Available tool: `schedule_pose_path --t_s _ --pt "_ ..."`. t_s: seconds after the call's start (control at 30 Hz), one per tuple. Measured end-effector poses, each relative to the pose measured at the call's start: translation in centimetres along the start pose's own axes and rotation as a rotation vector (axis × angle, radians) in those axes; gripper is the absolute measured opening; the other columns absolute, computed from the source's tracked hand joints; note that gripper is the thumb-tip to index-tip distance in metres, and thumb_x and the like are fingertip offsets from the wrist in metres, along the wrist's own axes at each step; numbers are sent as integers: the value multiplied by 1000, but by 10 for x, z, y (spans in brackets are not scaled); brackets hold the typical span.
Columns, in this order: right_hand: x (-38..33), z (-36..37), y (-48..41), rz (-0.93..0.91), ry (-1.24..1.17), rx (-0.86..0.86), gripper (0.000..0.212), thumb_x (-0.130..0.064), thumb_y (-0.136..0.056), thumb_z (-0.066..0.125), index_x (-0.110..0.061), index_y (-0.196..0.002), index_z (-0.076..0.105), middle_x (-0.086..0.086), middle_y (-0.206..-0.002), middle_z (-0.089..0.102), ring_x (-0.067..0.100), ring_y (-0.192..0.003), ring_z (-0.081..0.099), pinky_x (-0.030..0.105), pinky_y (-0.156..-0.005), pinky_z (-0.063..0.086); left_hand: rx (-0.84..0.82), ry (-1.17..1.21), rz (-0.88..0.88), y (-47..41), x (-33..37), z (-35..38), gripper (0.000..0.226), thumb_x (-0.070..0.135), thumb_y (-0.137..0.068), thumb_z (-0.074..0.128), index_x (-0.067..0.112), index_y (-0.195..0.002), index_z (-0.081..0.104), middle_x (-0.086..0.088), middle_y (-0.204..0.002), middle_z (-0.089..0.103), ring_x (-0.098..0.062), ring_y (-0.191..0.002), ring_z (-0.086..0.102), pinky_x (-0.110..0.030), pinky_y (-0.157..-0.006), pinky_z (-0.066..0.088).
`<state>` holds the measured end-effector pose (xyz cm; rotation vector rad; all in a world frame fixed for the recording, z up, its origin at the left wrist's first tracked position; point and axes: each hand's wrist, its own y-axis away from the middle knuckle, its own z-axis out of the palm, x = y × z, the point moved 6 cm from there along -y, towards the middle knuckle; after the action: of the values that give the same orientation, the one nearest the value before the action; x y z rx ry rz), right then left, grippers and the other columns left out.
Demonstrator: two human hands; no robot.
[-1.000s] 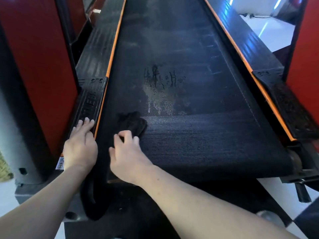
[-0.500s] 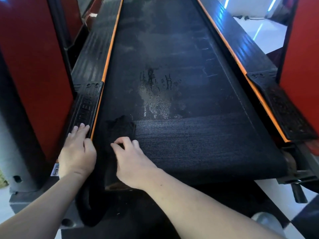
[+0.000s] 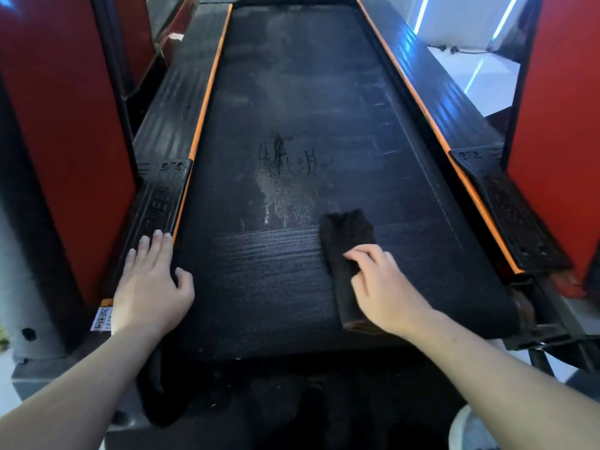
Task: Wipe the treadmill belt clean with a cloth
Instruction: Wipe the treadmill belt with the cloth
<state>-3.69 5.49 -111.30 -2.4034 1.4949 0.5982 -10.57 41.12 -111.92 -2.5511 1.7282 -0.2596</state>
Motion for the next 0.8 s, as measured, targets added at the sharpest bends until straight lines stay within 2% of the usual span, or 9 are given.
schedule_pose_path --t_s 0.1,0.2,0.37,0.53,0.63,0.73,0.8 --pt "33 -18 7 61 25 15 39 -22 -101 41 -17 -139 49 -9 -139 39 10 -122 39 31 -108 37 -13 40 -11 0 -1 0 72 29 -84 34 5 -152 30 -9 -161 25 -24 -150 18 -36 -124 7" --pt "68 -36 12 140 60 38 38 -17 -99 44 -16 -137 52 -6 -137 41 13 -123 40 31 -108 33 -17 76 -26 -1 -2 -1 65 16 -90 47 6 -152 31 -7 -161 24 -22 -151 17 -36 -124 7" --pt "123 -68 22 277 142 100 36 -7 -93 50 -11 -128 59 5 -131 49 31 -116 46 43 -107 35 -8 107 -51 0 -1 -3 66 11 -89 51 6 -152 31 -6 -161 24 -19 -151 17 -32 -123 4" --pt "149 -79 25 417 186 147 36 -6 -93 48 -10 -126 61 13 -132 51 40 -113 47 49 -110 35 -7 115 -49 0 -3 -1 67 14 -89 49 7 -153 30 -5 -162 23 -18 -151 15 -32 -123 3" --pt "143 -79 24 459 147 169 35 -10 -95 46 -12 -125 62 12 -134 51 41 -114 46 48 -110 33 0 110 -43 0 -4 -1 69 23 -87 41 7 -153 30 -4 -162 23 -17 -151 14 -32 -123 4" --pt "134 -80 24 528 90 185 38 -24 -96 40 -14 -126 60 11 -136 48 39 -121 43 44 -112 28 8 101 -43 -1 -3 0 72 27 -83 36 7 -152 32 -5 -161 25 -18 -151 16 -33 -123 6" --pt "128 -77 25 547 79 183 37 -27 -97 44 -13 -129 57 12 -137 46 40 -122 40 44 -111 26 17 93 -39 -1 -3 0 75 29 -79 33 6 -151 34 -7 -160 28 -22 -150 19 -35 -123 8"
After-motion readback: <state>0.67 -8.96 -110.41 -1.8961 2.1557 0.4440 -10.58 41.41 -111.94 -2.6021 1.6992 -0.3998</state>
